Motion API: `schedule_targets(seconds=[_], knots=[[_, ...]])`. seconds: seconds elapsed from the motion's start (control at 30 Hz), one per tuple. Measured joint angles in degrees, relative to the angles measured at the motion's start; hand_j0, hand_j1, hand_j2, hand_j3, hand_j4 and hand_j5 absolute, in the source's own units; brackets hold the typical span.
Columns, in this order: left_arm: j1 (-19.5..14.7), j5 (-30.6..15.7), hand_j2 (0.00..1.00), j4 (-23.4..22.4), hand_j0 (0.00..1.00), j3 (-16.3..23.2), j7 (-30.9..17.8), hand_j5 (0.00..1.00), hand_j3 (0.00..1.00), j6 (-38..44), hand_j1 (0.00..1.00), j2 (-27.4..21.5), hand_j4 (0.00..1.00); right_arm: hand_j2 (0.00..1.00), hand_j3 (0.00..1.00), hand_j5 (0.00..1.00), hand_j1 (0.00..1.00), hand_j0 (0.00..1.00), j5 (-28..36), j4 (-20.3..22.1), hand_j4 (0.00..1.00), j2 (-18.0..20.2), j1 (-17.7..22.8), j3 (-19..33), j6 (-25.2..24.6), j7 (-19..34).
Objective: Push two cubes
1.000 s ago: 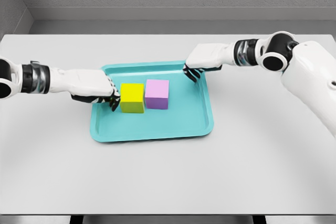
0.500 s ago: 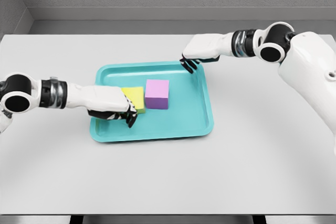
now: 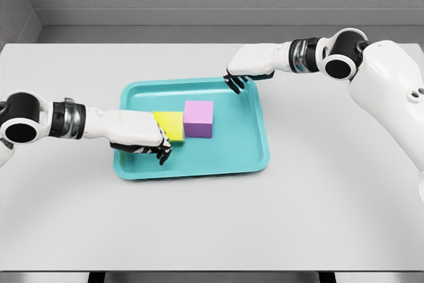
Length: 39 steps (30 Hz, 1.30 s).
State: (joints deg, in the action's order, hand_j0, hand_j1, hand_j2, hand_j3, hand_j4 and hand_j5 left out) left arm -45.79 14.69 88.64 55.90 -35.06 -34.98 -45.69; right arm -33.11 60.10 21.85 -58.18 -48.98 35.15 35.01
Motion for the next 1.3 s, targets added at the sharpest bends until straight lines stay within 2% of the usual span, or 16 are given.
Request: schedule_targets(seconds=[0.4, 0.63, 0.77, 0.9, 1.1, 1.2, 1.23, 1.3], knots=[[-0.7, -1.62, 0.42, 1.44, 0.42, -0.37, 0.05, 0.42, 0.42, -0.15, 0.42, -3.02, 0.42, 0.28, 0.28, 0.28, 0.28, 0.28, 0.0, 0.01, 0.28, 0.03, 0.0, -0.01, 0.0, 0.0], [0.09, -1.18, 0.42, 1.04, 0.42, 0.0, 0.05, 0.42, 0.42, -0.15, 0.42, -1.33, 0.42, 0.29, 0.29, 0.29, 0.29, 0.29, -0.01, 0.0, 0.29, 0.15, 0.18, -0.09, 0.0, 0.0], [0.09, 0.6, 0.42, -1.82, 0.42, 0.09, 0.05, 0.42, 0.42, -0.15, 0.42, 2.44, 0.42, 0.3, 0.3, 0.3, 0.3, 0.3, -0.01, 0.01, 0.3, 0.17, 0.18, -0.13, 0.0, 0.0], [0.26, 1.22, 0.42, -3.09, 0.42, 0.09, 0.02, 0.42, 0.42, -0.08, 0.42, 4.24, 0.42, 0.3, 0.3, 0.3, 0.3, 0.3, -0.01, 0.01, 0.3, 0.18, 0.17, -0.13, 0.0, 0.0], [-0.09, 1.5, 0.42, -4.03, 0.42, 0.08, 0.04, 0.42, 0.42, -0.13, 0.42, 5.01, 0.42, 0.31, 0.31, 0.31, 0.31, 0.31, -0.01, 0.01, 0.31, 0.23, 0.18, 0.02, 0.0, 0.0], [-0.09, 1.34, 0.42, -2.99, 0.42, -0.1, 0.04, 0.42, 0.42, -0.15, 0.42, 3.95, 0.42, 0.31, 0.31, 0.31, 0.31, 0.31, 0.0, 0.08, 0.31, 0.37, -0.18, 0.83, 0.01, 0.0], [0.62, 1.22, 0.42, -1.36, 0.42, -0.18, 0.05, 0.42, 0.42, -0.15, 0.42, 2.5, 0.42, 0.35, 0.35, 0.35, 0.35, 0.35, 0.05, 0.14, 0.35, 0.76, 0.0, 1.92, 0.02, 0.0], [1.67, 0.84, 0.42, 2.99, 0.42, -0.28, 0.05, 0.42, 0.42, -0.17, 0.42, -1.33, 0.42, 0.49, 0.49, 0.49, 0.49, 0.49, 0.44, 0.25, 0.49, 2.75, 0.79, 5.88, 0.03, 0.0]])
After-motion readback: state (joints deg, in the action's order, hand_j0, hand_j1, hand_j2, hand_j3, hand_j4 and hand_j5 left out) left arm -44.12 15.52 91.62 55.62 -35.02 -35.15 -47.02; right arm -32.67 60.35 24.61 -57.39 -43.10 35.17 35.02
